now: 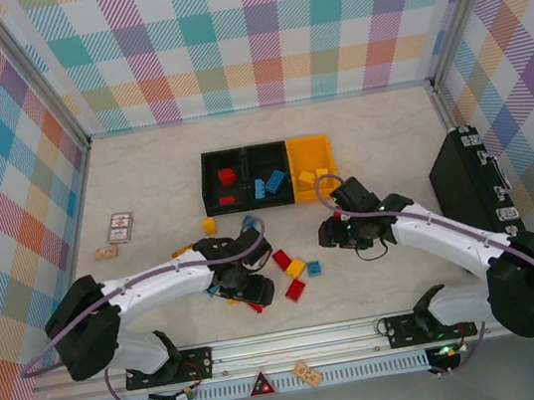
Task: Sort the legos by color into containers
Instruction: Pick up the lego from the middle-left of the table.
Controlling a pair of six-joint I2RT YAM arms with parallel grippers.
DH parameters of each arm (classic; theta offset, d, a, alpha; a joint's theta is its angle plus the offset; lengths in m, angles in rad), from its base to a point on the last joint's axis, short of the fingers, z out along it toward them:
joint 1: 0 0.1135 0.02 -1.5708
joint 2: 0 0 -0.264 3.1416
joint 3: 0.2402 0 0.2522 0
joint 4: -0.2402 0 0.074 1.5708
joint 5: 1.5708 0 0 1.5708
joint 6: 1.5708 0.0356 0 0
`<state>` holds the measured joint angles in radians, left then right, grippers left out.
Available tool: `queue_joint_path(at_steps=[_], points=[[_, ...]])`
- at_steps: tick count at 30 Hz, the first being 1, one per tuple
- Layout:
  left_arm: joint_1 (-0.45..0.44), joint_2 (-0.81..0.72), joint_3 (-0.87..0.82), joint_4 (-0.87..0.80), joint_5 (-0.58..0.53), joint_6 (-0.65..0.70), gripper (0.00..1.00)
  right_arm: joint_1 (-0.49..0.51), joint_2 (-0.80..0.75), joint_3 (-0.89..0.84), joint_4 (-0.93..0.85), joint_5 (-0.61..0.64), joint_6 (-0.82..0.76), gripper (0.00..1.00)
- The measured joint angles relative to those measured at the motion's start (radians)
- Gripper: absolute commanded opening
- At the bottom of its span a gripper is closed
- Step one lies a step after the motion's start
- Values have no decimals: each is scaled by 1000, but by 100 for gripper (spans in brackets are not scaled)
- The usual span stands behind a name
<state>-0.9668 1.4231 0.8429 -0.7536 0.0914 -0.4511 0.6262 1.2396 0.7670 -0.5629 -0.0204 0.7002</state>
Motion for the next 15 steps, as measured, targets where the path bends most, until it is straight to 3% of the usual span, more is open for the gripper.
queue_joint_path(at_steps=[15], points=[[-63, 119, 47, -11, -73, 3, 46, 0, -6, -3, 8, 0, 0, 57]])
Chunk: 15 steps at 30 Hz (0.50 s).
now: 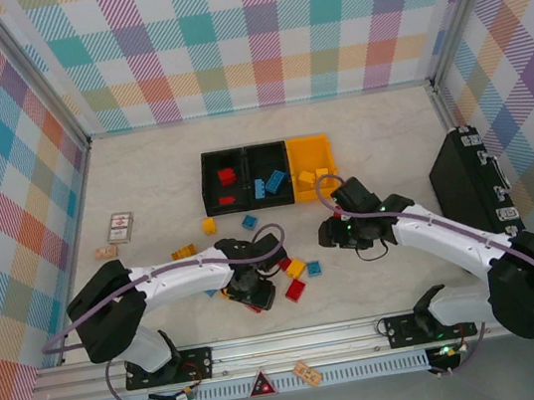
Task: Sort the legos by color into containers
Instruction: Pick up the lego from the middle-left of the table.
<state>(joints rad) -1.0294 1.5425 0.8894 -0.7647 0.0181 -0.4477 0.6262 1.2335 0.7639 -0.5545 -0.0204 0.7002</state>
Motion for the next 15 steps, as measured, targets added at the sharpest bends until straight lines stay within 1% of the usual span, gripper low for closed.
queue_joint_path(at_steps=[2, 5, 10, 15], points=[[-3, 2, 4, -2, -2, -1, 42, 0, -1, -3, 6, 0, 0, 56], [-3, 2, 8, -1, -5, 0, 40, 0, -5, -12, 8, 0, 0, 56], [-3, 7, 13, -2, -6, 0, 39, 0, -8, -13, 13, 0, 0, 56], [-3, 6, 29, -10, -31, 0, 39, 0, -8, -13, 15, 0, 0, 56]])
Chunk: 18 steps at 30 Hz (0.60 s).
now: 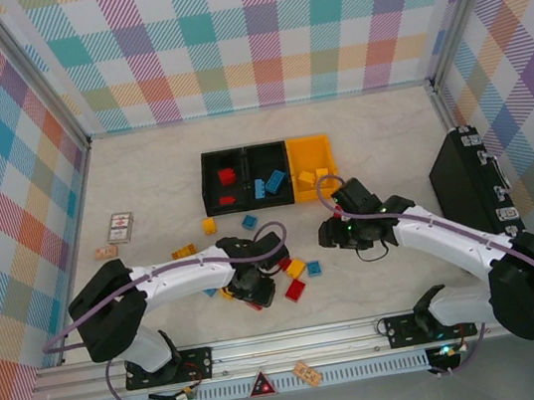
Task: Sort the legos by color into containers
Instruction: Pick up the lego from the middle-left of the table.
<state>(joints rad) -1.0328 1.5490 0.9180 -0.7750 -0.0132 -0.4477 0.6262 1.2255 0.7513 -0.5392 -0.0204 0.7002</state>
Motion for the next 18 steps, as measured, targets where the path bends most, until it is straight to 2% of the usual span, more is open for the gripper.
queue_joint_path(at_steps=[8, 18], points=[[29, -55, 88, -36, -61, 8, 38, 0, 0, 0, 0, -1, 0, 56], [217, -83, 235, -57, -129, 51, 37, 0, 0, 2, 1, -14, 0, 57]])
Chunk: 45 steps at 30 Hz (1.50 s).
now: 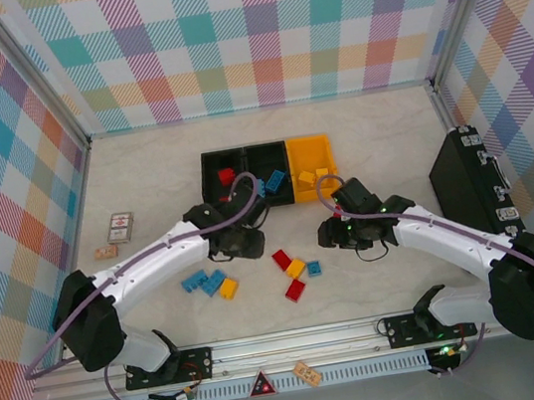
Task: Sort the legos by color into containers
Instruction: Pick up the lego from the middle-left of the table, then place the lego in the container.
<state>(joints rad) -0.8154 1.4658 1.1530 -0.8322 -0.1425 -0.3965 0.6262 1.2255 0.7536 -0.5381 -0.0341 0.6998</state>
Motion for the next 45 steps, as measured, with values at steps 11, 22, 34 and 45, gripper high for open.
queue_joint_path(at_steps=[11, 22, 34, 45], points=[[238, 103, 212, 8, -29, 61, 37, 0, 1, 1, 27, -16, 0, 56], [338, 379, 348, 68, -32, 84, 37, 0, 2, 1, 30, -16, 4, 56], [352, 509, 453, 83, -47, 99, 46, 0, 2, 1, 30, -16, 5, 56], [356, 513, 455, 79, -54, 101, 61, 0, 2, 1, 29, -15, 4, 57]])
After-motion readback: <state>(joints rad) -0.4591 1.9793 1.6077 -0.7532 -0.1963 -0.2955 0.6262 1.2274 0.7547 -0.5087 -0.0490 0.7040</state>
